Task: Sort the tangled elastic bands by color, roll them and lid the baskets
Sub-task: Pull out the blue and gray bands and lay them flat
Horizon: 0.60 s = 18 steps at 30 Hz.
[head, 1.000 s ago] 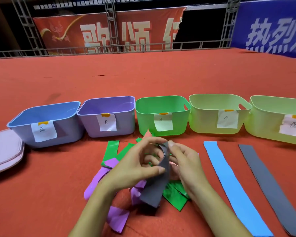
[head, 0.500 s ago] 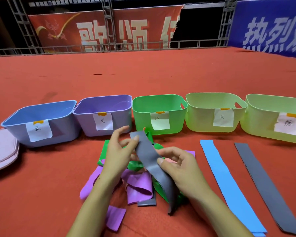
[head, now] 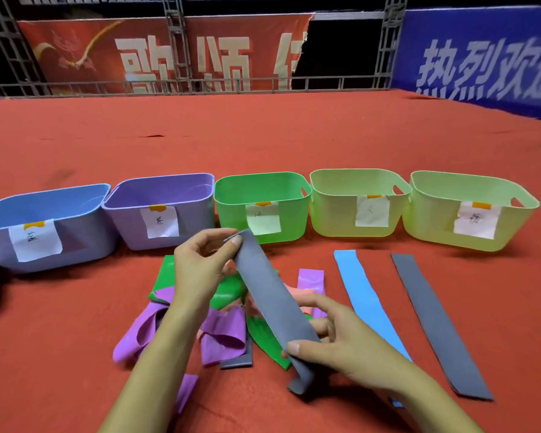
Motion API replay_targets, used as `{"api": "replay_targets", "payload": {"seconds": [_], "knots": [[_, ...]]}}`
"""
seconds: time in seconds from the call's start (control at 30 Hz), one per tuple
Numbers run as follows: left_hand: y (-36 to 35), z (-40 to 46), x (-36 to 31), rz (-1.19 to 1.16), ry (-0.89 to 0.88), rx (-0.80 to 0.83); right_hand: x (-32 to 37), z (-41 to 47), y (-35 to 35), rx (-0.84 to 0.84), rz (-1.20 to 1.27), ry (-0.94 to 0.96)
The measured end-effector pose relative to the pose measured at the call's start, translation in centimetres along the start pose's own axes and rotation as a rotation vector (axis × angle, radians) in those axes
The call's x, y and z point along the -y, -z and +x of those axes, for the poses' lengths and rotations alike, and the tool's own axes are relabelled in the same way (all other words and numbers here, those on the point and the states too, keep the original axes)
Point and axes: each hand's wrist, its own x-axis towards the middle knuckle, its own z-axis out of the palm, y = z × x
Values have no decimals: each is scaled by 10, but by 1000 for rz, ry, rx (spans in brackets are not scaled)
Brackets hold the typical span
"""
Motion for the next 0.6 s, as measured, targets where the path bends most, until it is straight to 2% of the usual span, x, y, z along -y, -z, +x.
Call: {"api": "replay_targets", "payload": {"seconds": [0.1, 0.23, 0.4, 0.6], "knots": [[-22, 0, -4, -63, 25, 19, 0, -15, 15, -72, 18, 9], [-62, 12, -2, -63, 32, 50, -3, -34, 39, -105, -73, -4], [-127, 32, 3, 88, 41, 191, -23, -56, 71, -257, -221, -46], [-205, 31, 10, 85, 185, 319, -29, -90, 114, -291, -176, -92]]}}
